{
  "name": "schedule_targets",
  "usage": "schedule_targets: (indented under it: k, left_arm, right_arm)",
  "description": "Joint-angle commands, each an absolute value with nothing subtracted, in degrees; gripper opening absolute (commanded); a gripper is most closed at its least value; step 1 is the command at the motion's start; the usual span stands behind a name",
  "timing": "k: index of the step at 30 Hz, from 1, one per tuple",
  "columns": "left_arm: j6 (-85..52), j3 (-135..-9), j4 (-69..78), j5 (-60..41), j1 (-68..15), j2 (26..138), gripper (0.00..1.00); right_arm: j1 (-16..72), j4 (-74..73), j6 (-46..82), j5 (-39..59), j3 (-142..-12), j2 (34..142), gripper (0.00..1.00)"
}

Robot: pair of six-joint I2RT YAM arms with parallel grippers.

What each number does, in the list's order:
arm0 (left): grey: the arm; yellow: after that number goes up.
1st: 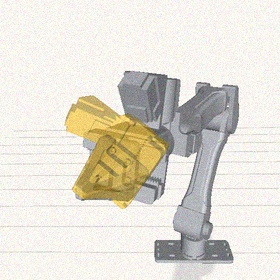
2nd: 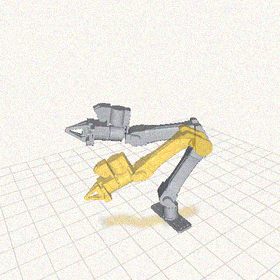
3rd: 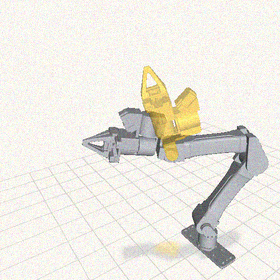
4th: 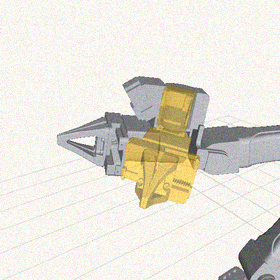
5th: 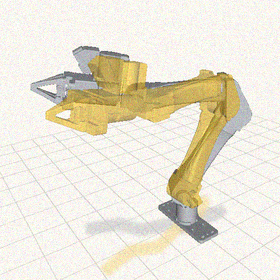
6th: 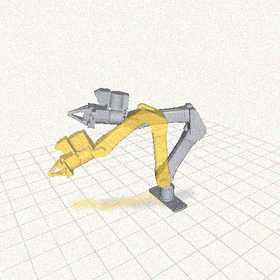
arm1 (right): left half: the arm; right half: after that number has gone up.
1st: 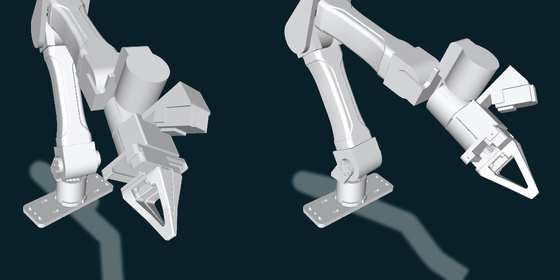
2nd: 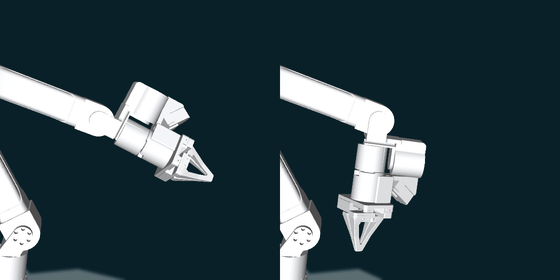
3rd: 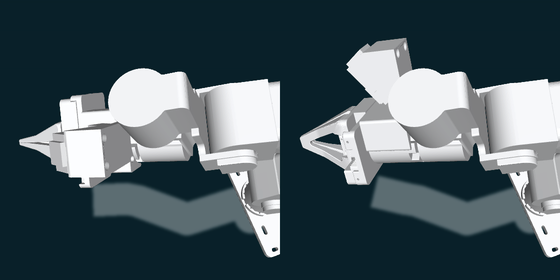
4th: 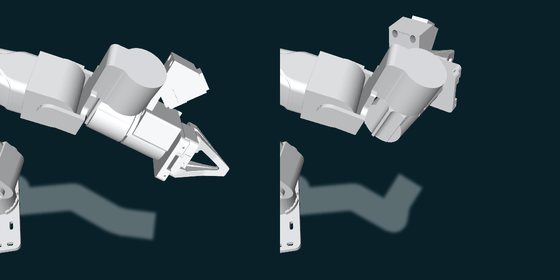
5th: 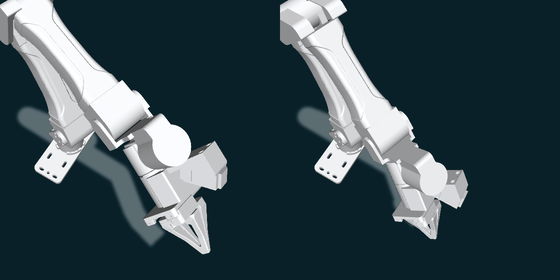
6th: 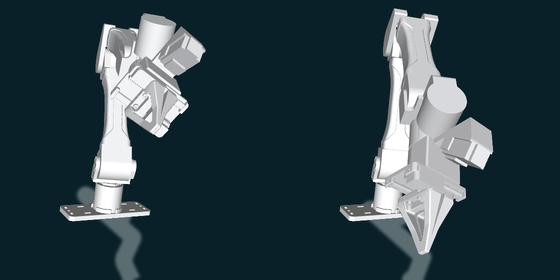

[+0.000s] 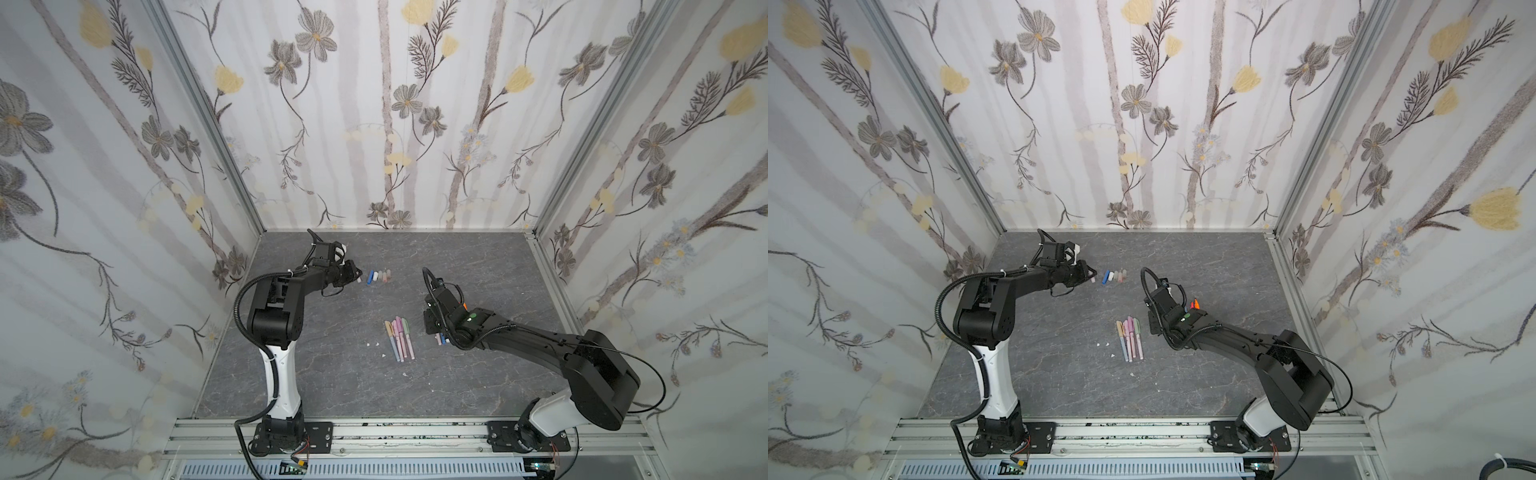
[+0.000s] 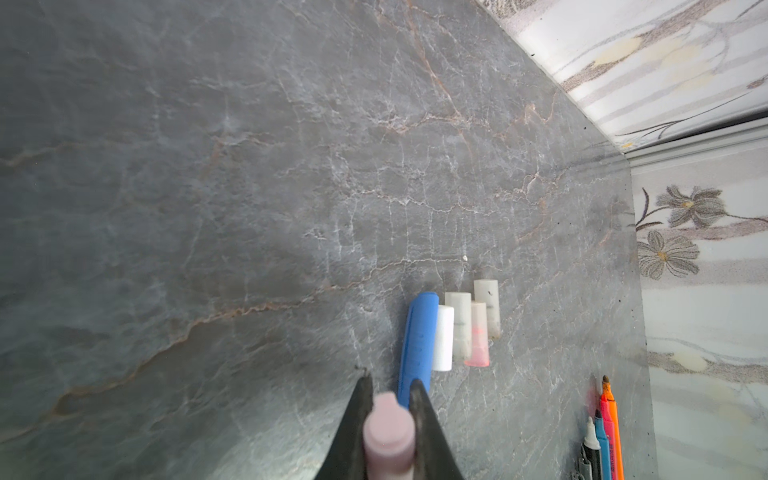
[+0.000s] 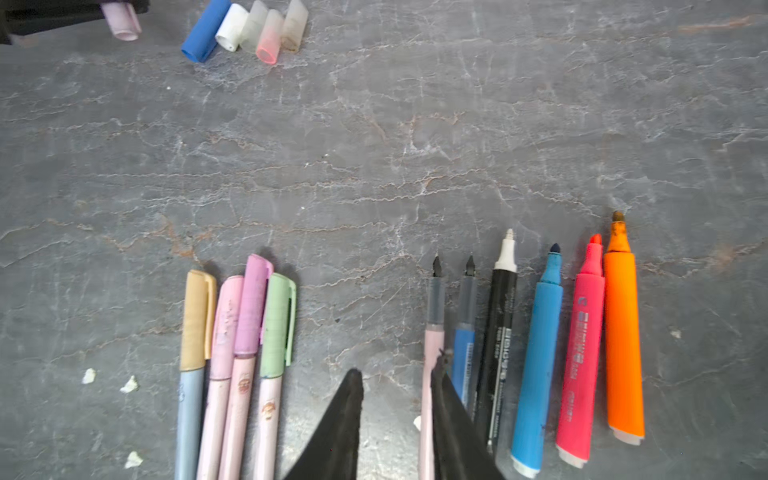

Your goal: Open the pen caps

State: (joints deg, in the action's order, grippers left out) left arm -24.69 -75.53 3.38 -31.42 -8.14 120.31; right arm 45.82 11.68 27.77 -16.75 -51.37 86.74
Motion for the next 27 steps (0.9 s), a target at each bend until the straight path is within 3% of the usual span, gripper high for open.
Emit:
schedule_targets:
  k: [1, 16, 27]
  left_arm:
    - [-25.61, -76.2, 6.45, -32.51, -8.0, 121.73, 0.16]
    - [-25.86, -76.64, 7.56, -33.49, -8.18, 124.63, 0.27]
    - [-27.6, -75.3, 8.27, -33.42, -7.69, 121.14, 0.3]
  right_arm:
    - [46.38, 10.94, 27.33, -15.96, -51.94, 86.91, 0.29]
    - [49.96, 9.57, 28.8, -14.13, -52.72, 89.95, 0.29]
    - [53.19, 8.07, 31.27, -11.78, -53.74, 95.22, 0.29]
